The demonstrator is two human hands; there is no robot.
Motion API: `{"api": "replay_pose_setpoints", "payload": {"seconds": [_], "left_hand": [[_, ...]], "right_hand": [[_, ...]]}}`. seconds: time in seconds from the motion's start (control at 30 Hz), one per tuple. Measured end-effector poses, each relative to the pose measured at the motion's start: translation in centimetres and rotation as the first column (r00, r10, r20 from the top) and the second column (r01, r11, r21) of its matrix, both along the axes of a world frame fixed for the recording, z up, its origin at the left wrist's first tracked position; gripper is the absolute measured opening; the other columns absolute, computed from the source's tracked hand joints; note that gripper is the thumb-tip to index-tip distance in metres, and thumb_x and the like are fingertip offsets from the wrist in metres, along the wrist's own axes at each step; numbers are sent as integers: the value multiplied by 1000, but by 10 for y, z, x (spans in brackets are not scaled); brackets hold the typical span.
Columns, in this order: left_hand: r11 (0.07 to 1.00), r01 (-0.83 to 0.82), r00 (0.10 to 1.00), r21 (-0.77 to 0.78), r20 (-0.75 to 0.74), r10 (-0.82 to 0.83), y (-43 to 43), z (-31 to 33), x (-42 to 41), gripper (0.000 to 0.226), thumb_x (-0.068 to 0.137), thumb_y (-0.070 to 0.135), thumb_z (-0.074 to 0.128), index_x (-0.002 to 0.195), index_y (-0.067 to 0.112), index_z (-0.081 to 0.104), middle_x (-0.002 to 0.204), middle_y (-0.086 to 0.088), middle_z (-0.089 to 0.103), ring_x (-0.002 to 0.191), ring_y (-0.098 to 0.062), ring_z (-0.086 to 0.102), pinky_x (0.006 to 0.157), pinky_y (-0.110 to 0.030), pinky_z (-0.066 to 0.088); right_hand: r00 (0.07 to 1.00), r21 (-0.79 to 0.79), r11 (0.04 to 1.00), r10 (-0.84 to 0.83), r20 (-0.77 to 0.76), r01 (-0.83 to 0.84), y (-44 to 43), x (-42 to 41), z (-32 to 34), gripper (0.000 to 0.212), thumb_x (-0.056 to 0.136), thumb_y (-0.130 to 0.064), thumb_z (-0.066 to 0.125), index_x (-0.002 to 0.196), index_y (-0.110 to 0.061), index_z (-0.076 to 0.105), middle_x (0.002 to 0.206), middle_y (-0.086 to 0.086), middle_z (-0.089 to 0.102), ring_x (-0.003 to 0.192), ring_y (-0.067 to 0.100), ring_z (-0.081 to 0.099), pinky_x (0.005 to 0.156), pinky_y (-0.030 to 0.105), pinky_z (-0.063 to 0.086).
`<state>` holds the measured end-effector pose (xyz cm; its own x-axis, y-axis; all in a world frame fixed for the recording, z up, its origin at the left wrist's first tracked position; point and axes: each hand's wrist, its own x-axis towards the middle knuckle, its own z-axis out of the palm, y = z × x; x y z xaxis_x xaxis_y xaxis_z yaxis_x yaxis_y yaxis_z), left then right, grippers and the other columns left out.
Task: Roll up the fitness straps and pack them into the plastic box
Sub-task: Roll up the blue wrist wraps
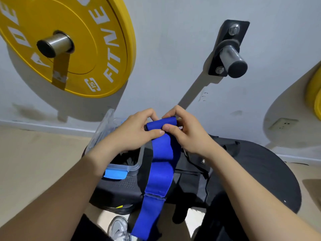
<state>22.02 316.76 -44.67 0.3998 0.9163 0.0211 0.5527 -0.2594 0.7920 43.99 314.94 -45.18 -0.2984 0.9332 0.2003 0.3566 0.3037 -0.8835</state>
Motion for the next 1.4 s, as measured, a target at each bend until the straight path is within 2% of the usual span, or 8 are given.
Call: {"api": "replay_pose_setpoints", "payload": {"seconds": [0.13,0.27,0.4,0.53,0.77,1.07,1.23,1.4], "left_hand": [[952,91,927,-294,373,27,-1,12,-5,29,93,56,76,91,29,65,94,-4,82,88,-16,78,72,-29,60],[937,24,877,-350,458,149,-9,9,-4,27,90,52,73,91,25,70,106,-16,81,100,-27,81,77,-38,64],[948,-67,823,-311,520,229,-16,17,-4,26,85,35,84,107,22,82,108,-10,82,102,-23,81,85,-38,66],[969,-118,815,-216,536,219,-17,27,-3,40,74,14,94,112,19,83,102,-8,83,100,-26,81,80,-33,66],[976,64,914,-208,405,26,-21,35,18,34,93,57,77,83,24,72,79,1,74,71,-15,73,59,-28,59],[933,-360,832,-9,450,326,-25,43,51,23,113,29,56,94,19,64,87,-3,75,68,-10,69,52,-27,57],[948,14,950,-318,299,86,-42,40,53,49,104,68,51,98,31,83,93,0,82,80,-11,76,60,-24,58],[910,51,912,-411,390,125,-38,39,47,28,100,46,72,113,24,84,109,-10,83,93,-17,78,78,-36,65]], "right_hand": [[996,4,1000,-14,-89,14,-4,-5,12,17,102,-5,70,103,-19,60,96,16,77,89,44,72,70,50,59],[980,-75,997,-19,-198,5,-9,-8,14,16,98,-9,78,111,-7,70,93,25,79,92,51,75,79,67,61],[956,-151,988,-63,-285,20,-11,-12,17,26,106,-35,65,114,-13,76,98,14,80,90,26,77,71,44,60],[959,-169,985,-74,-273,28,-16,-7,14,23,109,-23,63,118,-3,71,87,15,78,75,22,76,62,38,63],[964,-45,998,-47,-261,37,-34,22,15,11,103,-13,72,110,-13,63,92,36,71,67,24,60,59,31,46],[973,-9,998,-63,-222,63,-53,42,23,8,107,-14,64,111,-17,58,95,18,78,68,25,64,58,33,49],[975,2,997,-69,-209,71,-53,43,24,13,104,-9,68,113,-15,60,98,13,80,76,36,73,60,36,57],[994,160,982,-96,-52,103,-47,42,19,20,100,-10,72,110,-27,65,100,0,77,71,30,69,65,41,54]]}}
